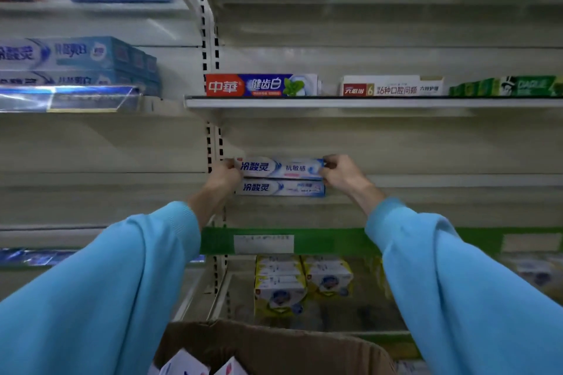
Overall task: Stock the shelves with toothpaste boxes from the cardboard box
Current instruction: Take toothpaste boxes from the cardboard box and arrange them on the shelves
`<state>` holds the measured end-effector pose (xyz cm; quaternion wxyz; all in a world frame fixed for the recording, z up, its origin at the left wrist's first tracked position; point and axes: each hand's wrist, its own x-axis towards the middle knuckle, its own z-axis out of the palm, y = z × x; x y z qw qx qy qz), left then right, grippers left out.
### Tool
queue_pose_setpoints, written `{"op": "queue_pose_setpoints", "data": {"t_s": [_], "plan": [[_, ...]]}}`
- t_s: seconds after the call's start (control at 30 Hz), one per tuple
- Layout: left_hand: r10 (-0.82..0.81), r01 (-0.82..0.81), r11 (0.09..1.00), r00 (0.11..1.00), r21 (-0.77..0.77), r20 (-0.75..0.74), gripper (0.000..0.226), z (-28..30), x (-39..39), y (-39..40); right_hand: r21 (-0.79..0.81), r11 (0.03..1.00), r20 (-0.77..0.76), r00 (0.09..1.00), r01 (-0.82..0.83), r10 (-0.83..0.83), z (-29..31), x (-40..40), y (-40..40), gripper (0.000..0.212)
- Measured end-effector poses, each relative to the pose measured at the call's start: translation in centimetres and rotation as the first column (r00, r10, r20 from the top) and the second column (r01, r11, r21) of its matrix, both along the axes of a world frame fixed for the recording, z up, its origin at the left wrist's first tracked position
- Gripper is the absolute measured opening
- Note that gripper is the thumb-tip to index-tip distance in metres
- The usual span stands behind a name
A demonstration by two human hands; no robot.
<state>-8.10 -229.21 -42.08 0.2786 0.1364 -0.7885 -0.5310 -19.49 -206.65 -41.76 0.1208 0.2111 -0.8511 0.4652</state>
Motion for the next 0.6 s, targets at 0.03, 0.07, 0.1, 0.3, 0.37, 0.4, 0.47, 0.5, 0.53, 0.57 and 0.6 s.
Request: {"op": "queue_pose_setpoints", "data": {"t_s": [0.03, 0.07, 0.1, 0.3, 0.37, 0.4, 0.47, 0.5, 0.53, 0.57, 0.6], "plan": [[-0.004, 0.004, 1.000, 1.000, 0.010, 0.011, 0.022, 0.0, 0.0, 0.2, 0.012, 1.000, -0.007, 1.000, 0.001, -0.001, 0.0, 0.0, -0.1, 0.027], [-0.008, 0.007, 1.000, 1.000, 0.026, 0.015, 0.021, -0.1, -0.2, 0.1, 0.027, 1.000, -0.017, 1.000, 0.005, -0.005, 0.0, -0.1, -0.2, 0.027], [-0.006, 0.006, 1.000, 1.000, 0.030, 0.020, 0.020, -0.3, -0.4, 0.0, 0.042, 0.999, -0.030, 0.999, 0.014, -0.013, 0.1, 0.1, -0.1, 0.027], [-0.014, 0.012, 0.996, 1.000, 0.089, 0.025, 0.010, -0.6, -0.4, 0.1, 0.090, 0.995, -0.077, 0.997, 0.032, -0.025, 0.1, 1.1, -0.1, 0.025], [0.003, -0.005, 0.995, 1.000, 0.095, 0.020, 0.011, -0.5, -0.1, 0.4, 0.083, 0.995, -0.076, 0.996, 0.052, -0.046, 0.0, 0.9, -0.1, 0.026], [0.021, -0.023, 0.997, 1.000, 0.068, 0.021, 0.010, -0.6, -0.1, 0.3, 0.080, 0.995, -0.081, 0.995, 0.062, -0.056, 0.0, 0.9, -0.1, 0.027], [0.045, -0.045, 0.999, 0.999, 0.008, 0.028, 0.017, -0.8, -0.3, -0.2, 0.076, 0.993, -0.078, 0.993, 0.092, -0.086, -0.1, 0.9, 0.0, 0.026], [0.050, -0.050, 0.999, 0.998, -0.012, 0.030, 0.020, -0.9, -0.4, -0.3, 0.075, 0.991, -0.076, 0.992, 0.110, -0.104, -0.1, 0.8, 0.0, 0.024], [0.061, -0.060, 0.998, 0.997, -0.018, 0.043, 0.022, -1.0, -0.5, -0.5, 0.076, 0.989, -0.073, 0.990, 0.125, -0.120, -0.2, 0.8, 0.1, 0.021], [0.069, -0.068, 0.997, 0.996, -0.026, 0.048, 0.022, -0.8, -0.2, -0.1, 0.073, 0.988, -0.066, 0.989, 0.136, -0.131, -0.2, 0.7, 0.1, 0.019], [0.073, -0.072, 0.997, 0.996, -0.024, 0.060, 0.020, -0.7, 0.0, 0.1, 0.072, 0.988, -0.059, 0.989, 0.138, -0.134, -0.3, 0.7, 0.1, 0.018]]}}
